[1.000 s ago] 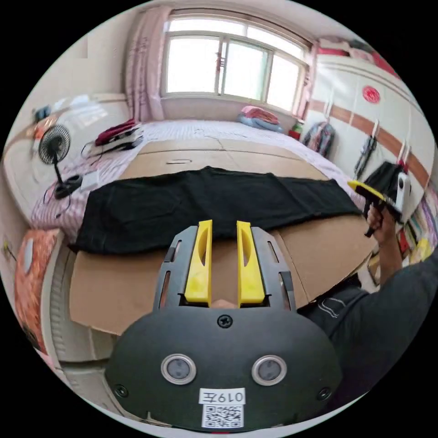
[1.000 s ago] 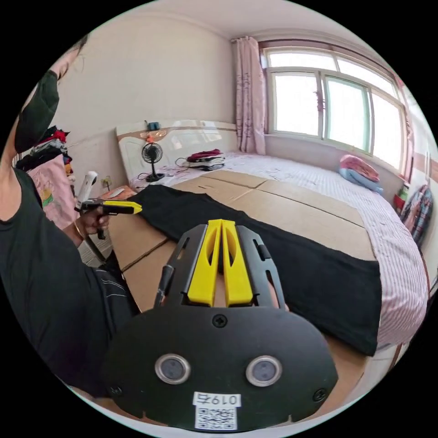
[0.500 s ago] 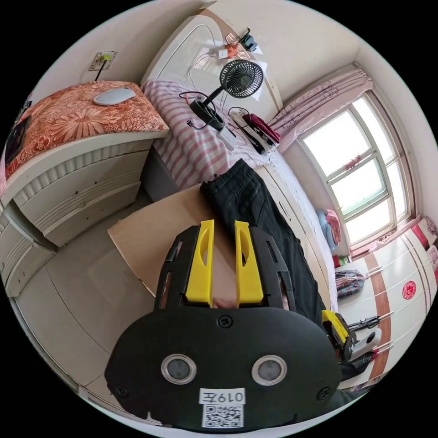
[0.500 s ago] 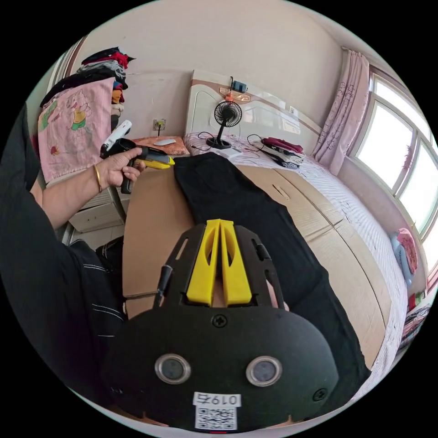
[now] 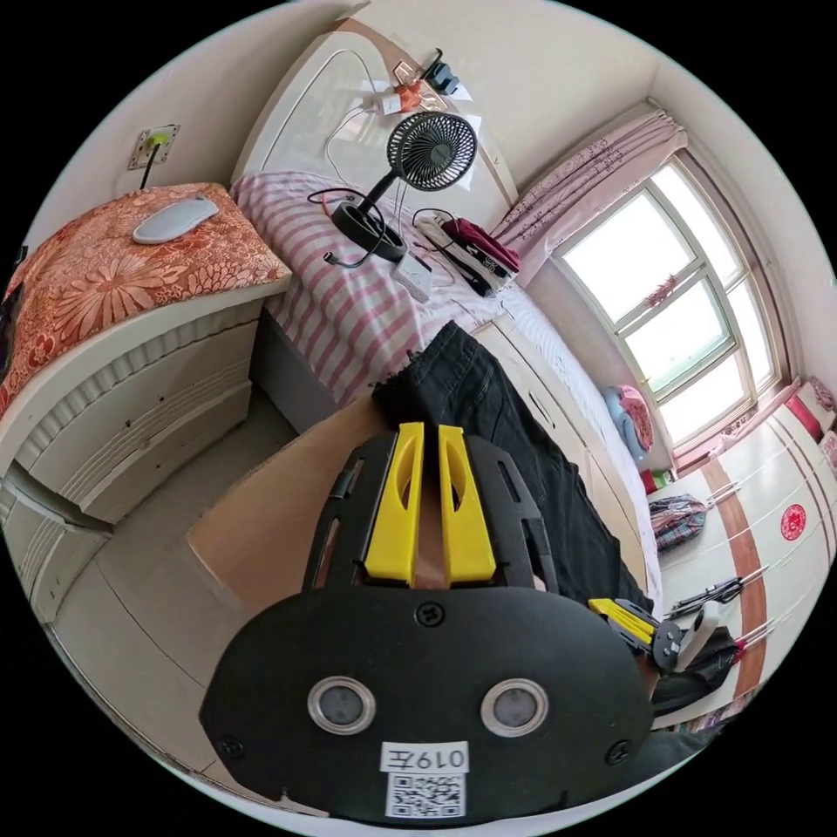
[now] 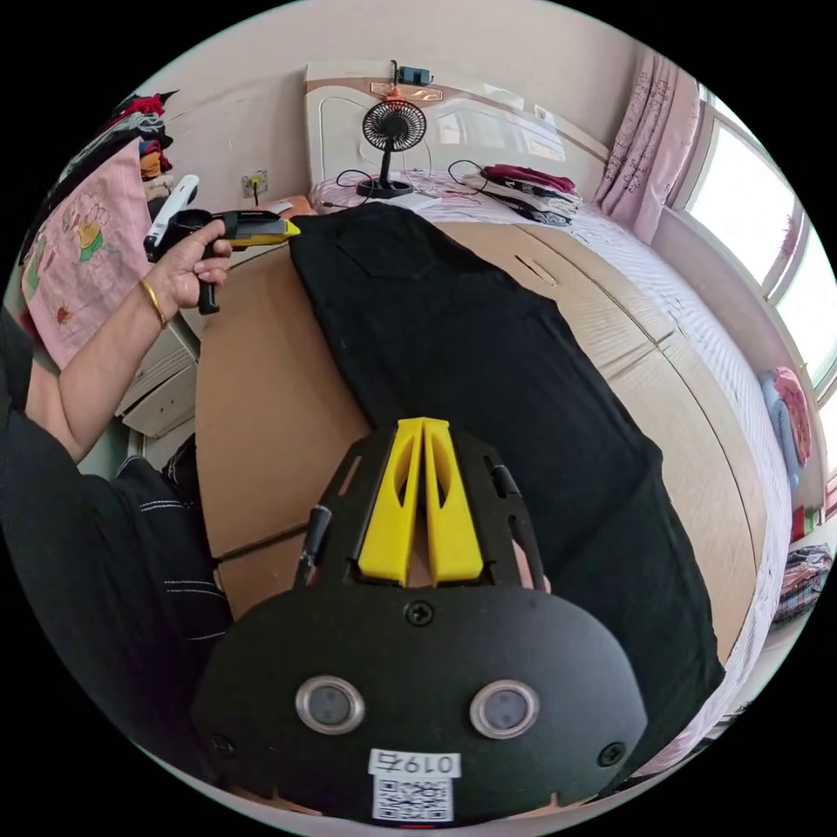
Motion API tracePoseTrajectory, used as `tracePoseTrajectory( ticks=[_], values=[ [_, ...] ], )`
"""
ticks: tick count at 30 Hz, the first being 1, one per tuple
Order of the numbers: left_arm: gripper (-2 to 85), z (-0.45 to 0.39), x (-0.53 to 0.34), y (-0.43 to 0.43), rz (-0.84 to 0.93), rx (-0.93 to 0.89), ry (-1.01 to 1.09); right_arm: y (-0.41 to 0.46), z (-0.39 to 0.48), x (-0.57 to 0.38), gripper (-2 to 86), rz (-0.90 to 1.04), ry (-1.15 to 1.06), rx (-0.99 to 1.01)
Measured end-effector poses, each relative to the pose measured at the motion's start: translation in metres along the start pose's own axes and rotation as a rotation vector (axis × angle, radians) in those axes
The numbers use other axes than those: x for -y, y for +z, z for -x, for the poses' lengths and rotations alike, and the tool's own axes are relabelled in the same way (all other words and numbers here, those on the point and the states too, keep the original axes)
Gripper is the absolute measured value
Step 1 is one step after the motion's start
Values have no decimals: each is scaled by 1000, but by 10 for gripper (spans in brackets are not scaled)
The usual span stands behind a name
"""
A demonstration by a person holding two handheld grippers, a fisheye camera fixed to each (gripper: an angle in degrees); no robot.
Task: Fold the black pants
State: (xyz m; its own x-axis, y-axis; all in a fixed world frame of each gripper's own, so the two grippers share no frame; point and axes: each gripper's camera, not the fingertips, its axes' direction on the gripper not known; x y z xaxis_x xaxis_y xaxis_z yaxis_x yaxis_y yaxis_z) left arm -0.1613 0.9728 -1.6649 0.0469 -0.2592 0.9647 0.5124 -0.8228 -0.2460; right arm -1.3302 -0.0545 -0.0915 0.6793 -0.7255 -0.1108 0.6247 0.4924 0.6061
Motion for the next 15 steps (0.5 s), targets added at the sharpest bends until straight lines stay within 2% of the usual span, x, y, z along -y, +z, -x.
tracePoseTrajectory(
  ticks=[4, 11, 15],
  values=[
    [10, -4, 10, -3, -10, -5, 6, 7, 5, 11, -7, -13, -8, 5],
    [10, -33, 17, -2, -59, 182, 56, 25, 28, 39, -7, -13, -79, -26],
    [11, -52, 13, 17, 25, 231, 76, 24, 22, 39, -7, -20, -68, -3]
  ],
)
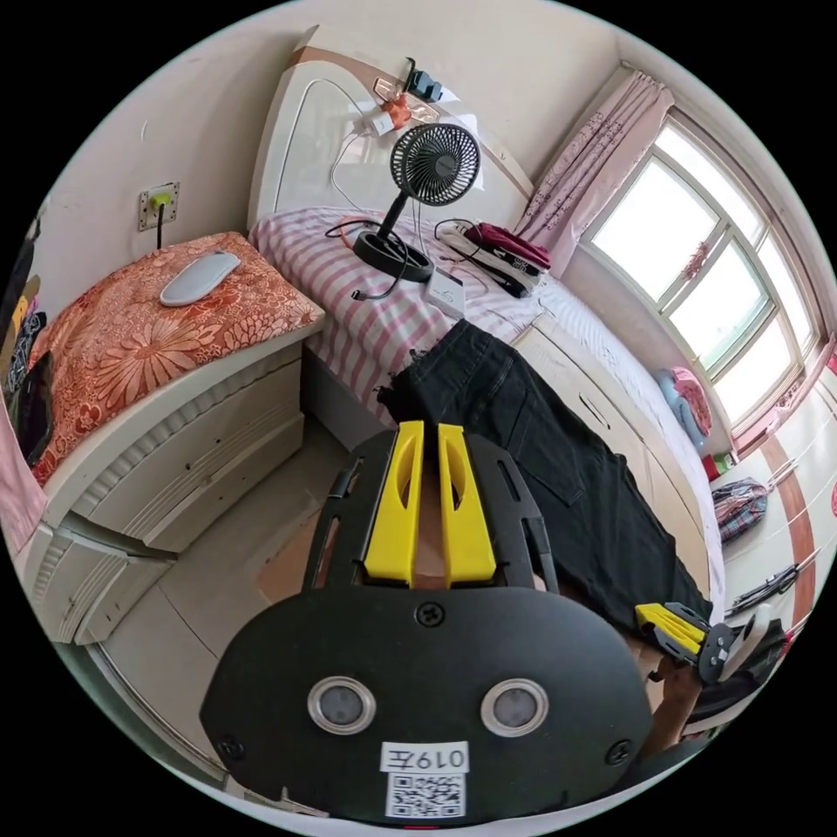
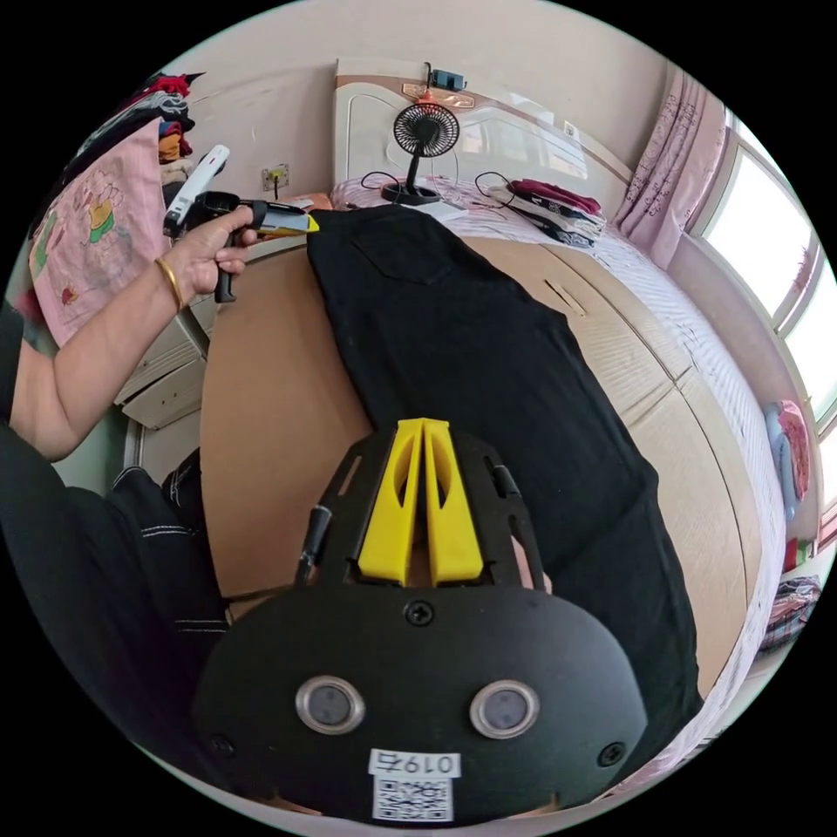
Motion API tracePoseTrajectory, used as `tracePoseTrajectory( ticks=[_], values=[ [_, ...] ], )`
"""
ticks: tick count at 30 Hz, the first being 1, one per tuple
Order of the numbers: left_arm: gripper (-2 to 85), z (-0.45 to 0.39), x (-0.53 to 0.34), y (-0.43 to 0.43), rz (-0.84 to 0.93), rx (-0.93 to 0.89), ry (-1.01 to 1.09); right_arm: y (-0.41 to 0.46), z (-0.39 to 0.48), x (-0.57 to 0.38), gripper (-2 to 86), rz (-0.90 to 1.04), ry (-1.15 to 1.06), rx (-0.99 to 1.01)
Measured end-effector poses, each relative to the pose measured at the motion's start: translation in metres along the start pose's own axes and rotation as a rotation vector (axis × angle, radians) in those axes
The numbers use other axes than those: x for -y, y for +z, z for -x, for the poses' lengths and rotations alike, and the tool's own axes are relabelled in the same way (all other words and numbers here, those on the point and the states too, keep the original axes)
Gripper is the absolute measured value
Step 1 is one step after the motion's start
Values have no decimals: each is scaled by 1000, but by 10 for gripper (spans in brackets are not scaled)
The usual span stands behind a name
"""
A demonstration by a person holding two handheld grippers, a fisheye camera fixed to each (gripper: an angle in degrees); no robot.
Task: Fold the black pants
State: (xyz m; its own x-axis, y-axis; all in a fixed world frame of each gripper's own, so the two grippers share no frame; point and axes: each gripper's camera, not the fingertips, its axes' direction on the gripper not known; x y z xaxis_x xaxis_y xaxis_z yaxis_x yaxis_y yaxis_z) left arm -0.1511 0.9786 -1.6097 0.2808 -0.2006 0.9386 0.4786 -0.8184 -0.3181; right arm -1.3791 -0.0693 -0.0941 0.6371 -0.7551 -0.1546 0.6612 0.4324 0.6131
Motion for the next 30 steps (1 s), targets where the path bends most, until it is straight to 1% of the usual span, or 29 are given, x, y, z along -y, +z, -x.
tracePoseTrajectory(
  ticks=[1, 3, 5, 6, 8, 10, 12, 13, 15, 16, 18, 19, 20, 21, 22, 24, 27, 30],
  values=[
    [11, -3, -1, 2, 16, 0, -3, -2, -2, -2, -7, -3, 8, 4],
    [11, -13, -6, -6, -12, -57, -2, -12, -4, -8, -8, -32, 4, -13],
    [10, -20, -9, -18, -33, -71, -18, -39, -9, -30, -9, -154, 26, -130],
    [10, -24, -14, -30, -68, -41, -48, -45, -11, -37, -9, -170, 38, -167],
    [9, -39, -24, -49, -135, -10, -44, -64, -28, -64, -9, -173, 119, -289],
    [9, -77, -37, -68, -197, -21, 50, -74, -46, -86, -9, -136, 187, -326],
    [9, -165, -63, -78, -237, -111, 313, -83, -66, -106, -9, -102, 270, -302],
    [10, -191, -71, -77, -227, -154, 383, -87, -80, -116, -9, -65, 334, -269],
    [11, -298, -109, -64, -132, -371, 639, -92, -96, -129, -10, -16, 398, -254],
    [12, -325, -119, -61, -102, -427, 687, -97, -103, -137, -10, 0, 432, -286],
    [13, -426, -163, -53, 0, -635, 889, -108, -109, -150, -10, -3, 482, -372],
    [13, -451, -175, -52, 27, -670, 951, -117, -112, -160, -10, -14, 504, -411],
    [15, -499, -200, -51, 73, -680, 1082, -126, -114, -170, -9, -16, 521, -428],
    [15, -540, -227, -52, 81, -659, 1213, -130, -115, -175, -9, -17, 528, -432],
    [16, -559, -240, -53, 86, -645, 1278, -136, -116, -185, -9, -19, 532, -437],
    [20, -621, -291, -56, 108, -601, 1511, -143, -116, -200, -9, -4, 527, -455],
    [31, -674, -336, -64, 136, -628, 1646, -147, -113, -225, -9, 29, 511, -479],
    [43, -718, -364, -70, 128, -619, 1675, -149, -114, -247, -5, 29, 514, -373]
  ],
)
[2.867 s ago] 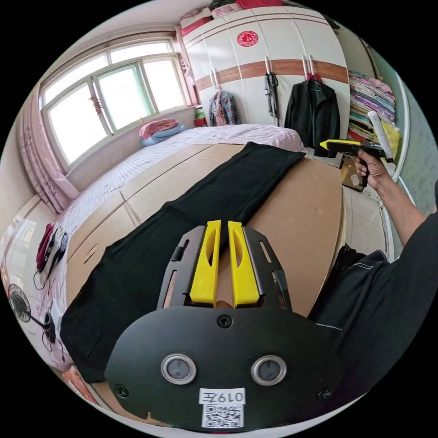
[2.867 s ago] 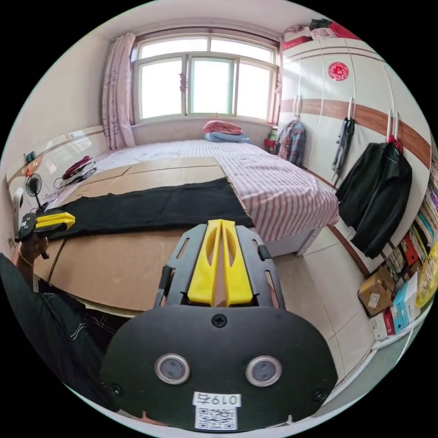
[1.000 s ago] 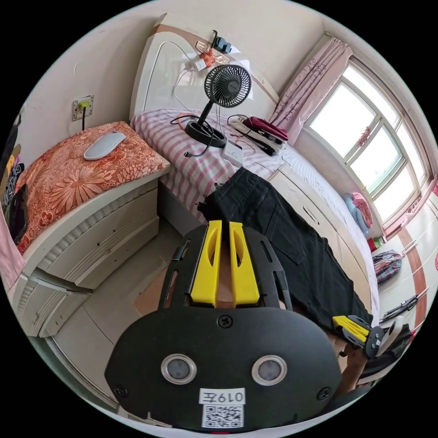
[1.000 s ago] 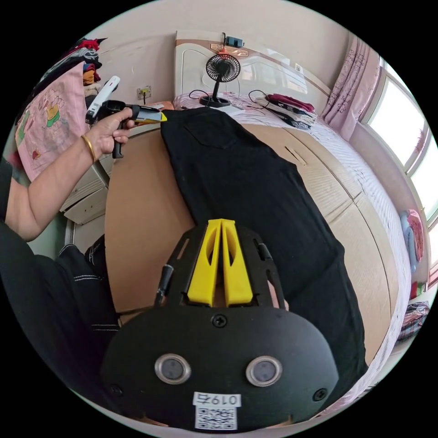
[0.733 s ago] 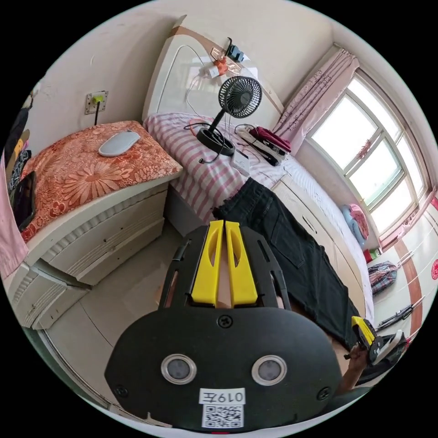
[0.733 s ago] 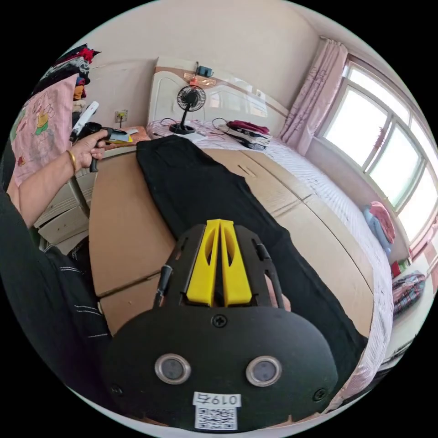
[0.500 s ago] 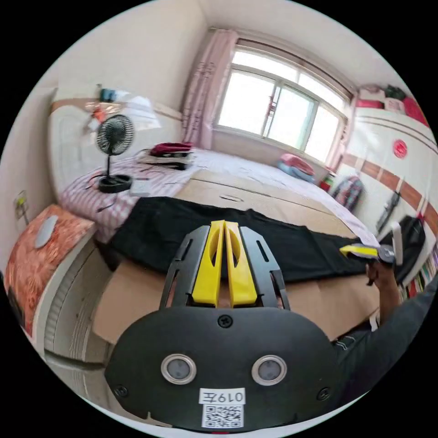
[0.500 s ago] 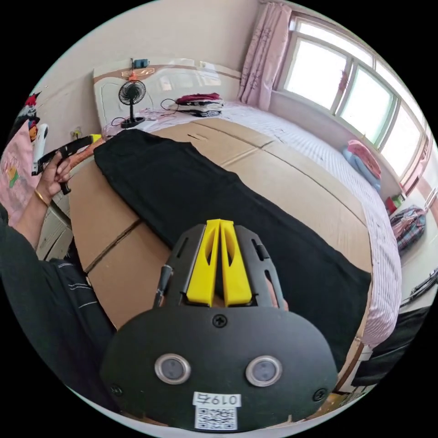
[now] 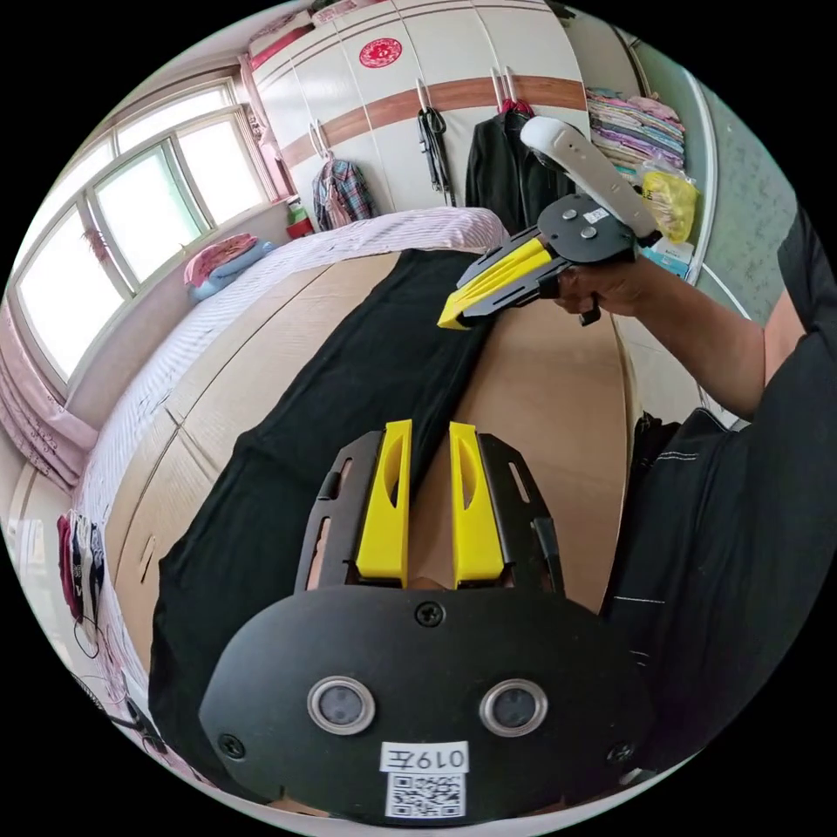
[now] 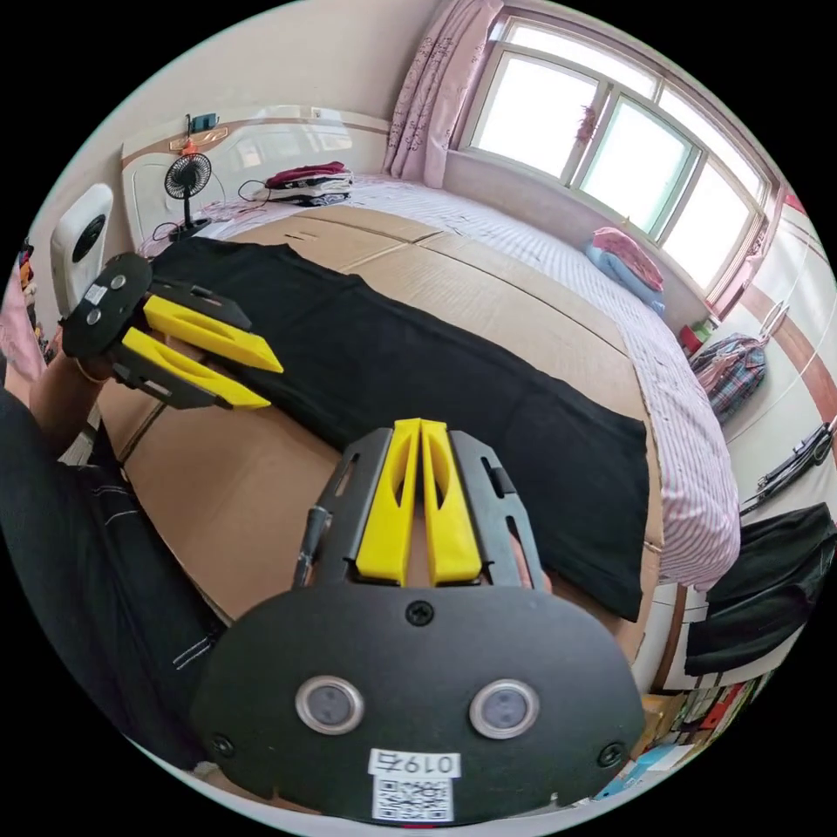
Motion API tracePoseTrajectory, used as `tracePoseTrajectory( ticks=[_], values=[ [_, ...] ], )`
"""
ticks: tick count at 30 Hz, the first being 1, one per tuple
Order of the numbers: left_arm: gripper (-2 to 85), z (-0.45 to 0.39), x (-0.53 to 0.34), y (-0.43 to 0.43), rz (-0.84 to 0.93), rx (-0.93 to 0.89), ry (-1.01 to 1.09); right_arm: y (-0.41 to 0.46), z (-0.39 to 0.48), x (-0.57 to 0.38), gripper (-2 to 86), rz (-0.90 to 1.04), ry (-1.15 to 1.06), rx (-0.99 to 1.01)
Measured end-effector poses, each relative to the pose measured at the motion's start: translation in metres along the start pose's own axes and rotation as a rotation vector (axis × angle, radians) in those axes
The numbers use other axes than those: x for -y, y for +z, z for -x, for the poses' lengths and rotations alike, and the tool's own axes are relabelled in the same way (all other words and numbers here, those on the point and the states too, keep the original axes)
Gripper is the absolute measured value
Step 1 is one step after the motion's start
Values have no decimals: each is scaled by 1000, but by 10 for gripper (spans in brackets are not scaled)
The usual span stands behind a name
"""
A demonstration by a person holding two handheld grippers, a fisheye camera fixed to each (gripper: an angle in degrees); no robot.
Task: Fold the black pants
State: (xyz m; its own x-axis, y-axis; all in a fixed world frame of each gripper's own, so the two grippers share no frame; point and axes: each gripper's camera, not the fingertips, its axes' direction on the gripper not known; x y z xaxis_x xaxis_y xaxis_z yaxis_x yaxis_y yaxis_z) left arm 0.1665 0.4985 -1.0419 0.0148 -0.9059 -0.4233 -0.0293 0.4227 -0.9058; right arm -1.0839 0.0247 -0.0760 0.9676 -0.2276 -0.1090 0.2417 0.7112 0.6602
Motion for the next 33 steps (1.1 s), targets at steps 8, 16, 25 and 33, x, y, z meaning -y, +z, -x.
tracePoseTrajectory(
  ticks=[8, 16, 25, 33],
  values=[
    [28, -47, 96, 43, 89, 71, 80, -12, -21, -33, 36, -5, -67, 131],
    [13, -83, 173, 53, 108, 121, 113, -21, -34, -52, 36, 1, -179, 53],
    [11, -116, 242, 65, 131, 134, 170, -43, -93, -84, -4, -11, -142, 55],
    [16, -134, 303, 55, 51, 138, 74, -101, -224, -167, -9, -58, 327, -258]
  ],
)
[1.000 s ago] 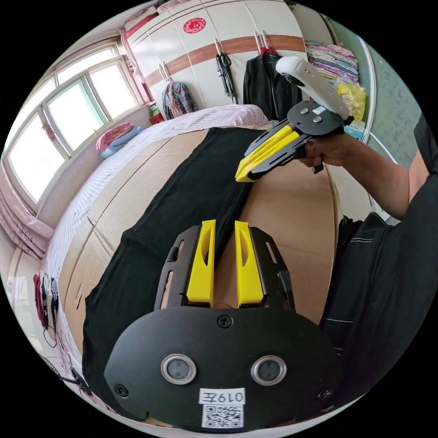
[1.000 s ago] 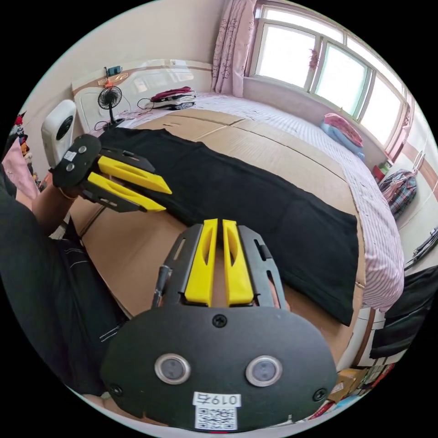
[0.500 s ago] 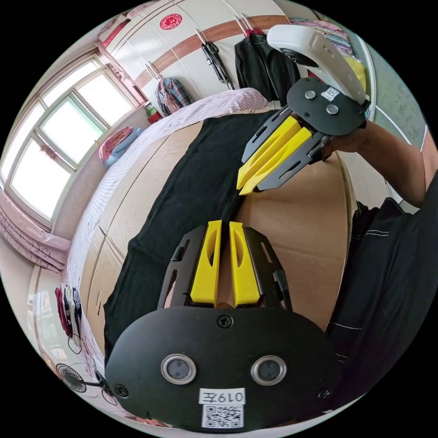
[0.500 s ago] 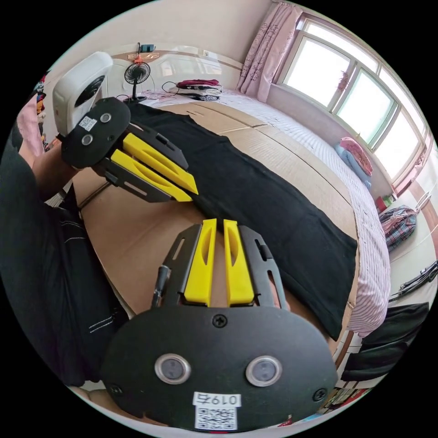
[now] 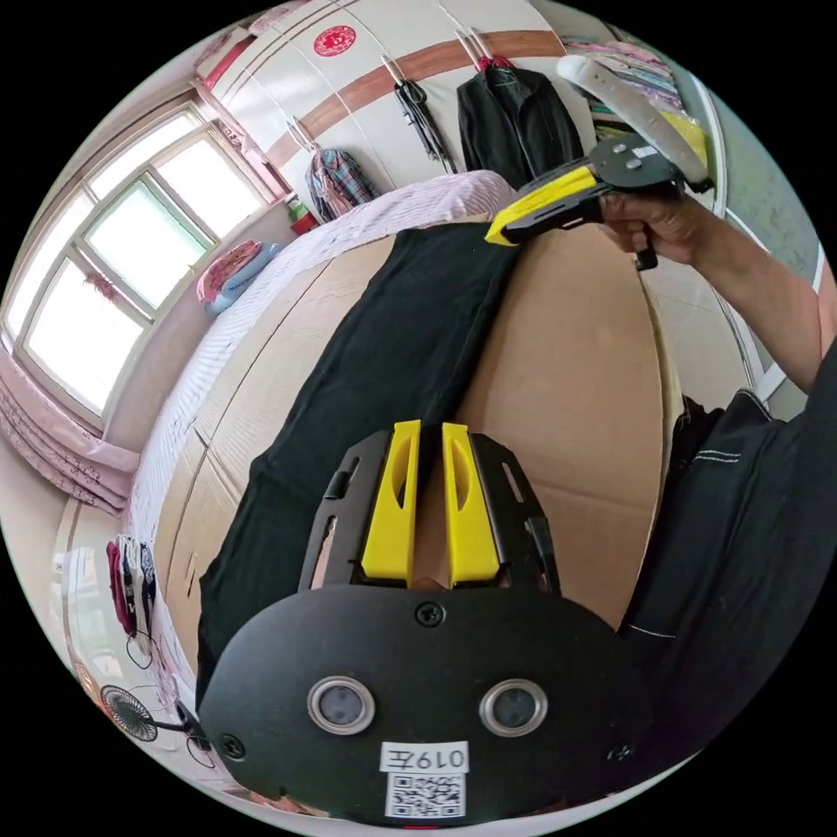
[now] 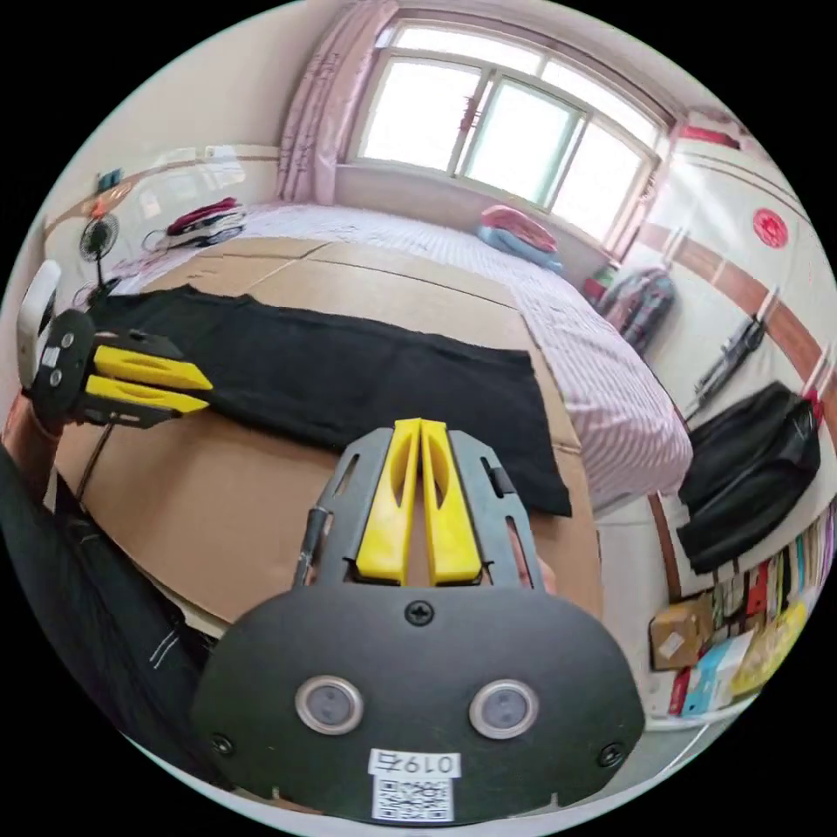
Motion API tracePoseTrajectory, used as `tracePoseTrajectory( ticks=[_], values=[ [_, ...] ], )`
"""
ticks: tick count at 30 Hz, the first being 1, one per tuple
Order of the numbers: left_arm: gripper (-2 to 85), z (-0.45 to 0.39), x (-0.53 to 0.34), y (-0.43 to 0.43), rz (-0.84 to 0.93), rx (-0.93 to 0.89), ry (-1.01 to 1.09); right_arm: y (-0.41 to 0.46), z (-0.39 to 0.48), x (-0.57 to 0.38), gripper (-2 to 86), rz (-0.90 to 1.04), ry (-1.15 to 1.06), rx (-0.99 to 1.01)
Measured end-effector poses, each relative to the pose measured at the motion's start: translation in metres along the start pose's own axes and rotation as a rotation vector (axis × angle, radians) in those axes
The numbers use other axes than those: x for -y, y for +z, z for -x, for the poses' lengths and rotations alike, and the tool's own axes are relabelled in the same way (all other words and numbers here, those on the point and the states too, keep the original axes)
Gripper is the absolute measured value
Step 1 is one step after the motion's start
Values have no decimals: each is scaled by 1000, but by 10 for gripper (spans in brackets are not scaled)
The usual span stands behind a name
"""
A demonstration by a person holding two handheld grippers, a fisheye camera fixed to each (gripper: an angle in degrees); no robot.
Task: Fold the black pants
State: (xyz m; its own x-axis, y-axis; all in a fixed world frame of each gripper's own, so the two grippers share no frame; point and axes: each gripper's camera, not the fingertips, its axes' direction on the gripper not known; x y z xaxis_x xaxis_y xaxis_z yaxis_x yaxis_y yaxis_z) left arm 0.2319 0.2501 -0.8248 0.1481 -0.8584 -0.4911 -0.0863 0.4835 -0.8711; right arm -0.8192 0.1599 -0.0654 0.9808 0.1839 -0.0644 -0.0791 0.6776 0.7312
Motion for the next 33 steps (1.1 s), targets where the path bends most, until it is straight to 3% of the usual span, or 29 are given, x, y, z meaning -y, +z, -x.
tracePoseTrajectory(
  ticks=[2, 5, 7, 14, 24, 28, 33],
  values=[
    [19, -4, 20, -10, -85, -8, -15, -6, -69, -22, -8, -16, 263, 106],
    [32, -27, 68, -7, -139, -17, 82, -8, -137, -53, -6, -79, 468, 321],
    [43, -48, 99, 5, -146, -3, 164, -9, -159, -64, -6, -101, 505, 323],
    [63, -112, 210, 53, -187, 5, 390, -12, -224, -93, -7, -111, 577, 226],
    [42, -158, 275, 124, -23, 105, 687, -6, -291, -121, -5, -90, 581, 220],
    [21, -156, 290, 146, 19, 113, 676, 3, -312, -120, 5, -75, 575, 243],
    [10, -112, 307, 178, 21, -15, 467, 14, -332, -122, 56, -93, 583, 327]
  ],
)
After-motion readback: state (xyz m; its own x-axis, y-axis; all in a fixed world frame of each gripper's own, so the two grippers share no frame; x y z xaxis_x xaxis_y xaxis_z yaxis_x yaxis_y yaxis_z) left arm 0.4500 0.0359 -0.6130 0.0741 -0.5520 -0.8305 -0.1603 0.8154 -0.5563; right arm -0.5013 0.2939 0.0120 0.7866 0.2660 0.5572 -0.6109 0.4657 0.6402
